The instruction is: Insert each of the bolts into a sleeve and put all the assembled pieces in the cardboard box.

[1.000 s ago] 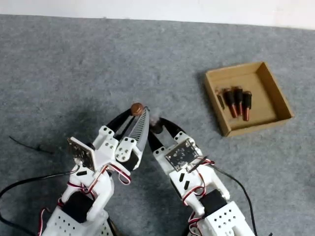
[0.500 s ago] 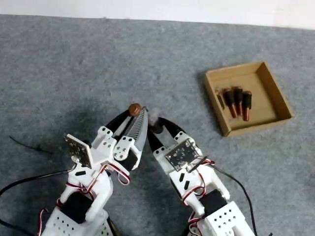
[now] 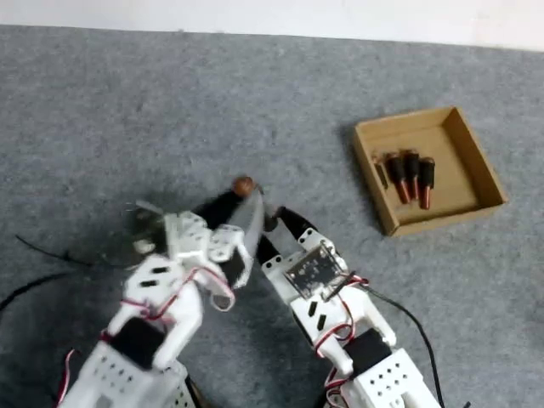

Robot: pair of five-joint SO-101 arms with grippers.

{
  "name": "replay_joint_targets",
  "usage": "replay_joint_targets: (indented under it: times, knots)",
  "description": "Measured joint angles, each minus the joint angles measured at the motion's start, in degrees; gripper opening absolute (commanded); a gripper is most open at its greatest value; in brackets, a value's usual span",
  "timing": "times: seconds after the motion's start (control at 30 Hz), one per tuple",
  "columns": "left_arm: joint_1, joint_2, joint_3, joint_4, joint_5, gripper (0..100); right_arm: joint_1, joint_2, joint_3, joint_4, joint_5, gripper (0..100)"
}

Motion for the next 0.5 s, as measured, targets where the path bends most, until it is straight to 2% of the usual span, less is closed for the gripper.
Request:
replay_joint_targets:
  times: [0.33,0.5]
  knots:
    - [-0.1,0.4,-0.1,2.3,0.1,2,-0.2,-0.1,0.0,-0.1,0.0,0.5]
    - [-0.3,0.4,-0.1,2.4,0.1,20,-0.2,-0.1,0.0,-0.1,0.0,0.5]
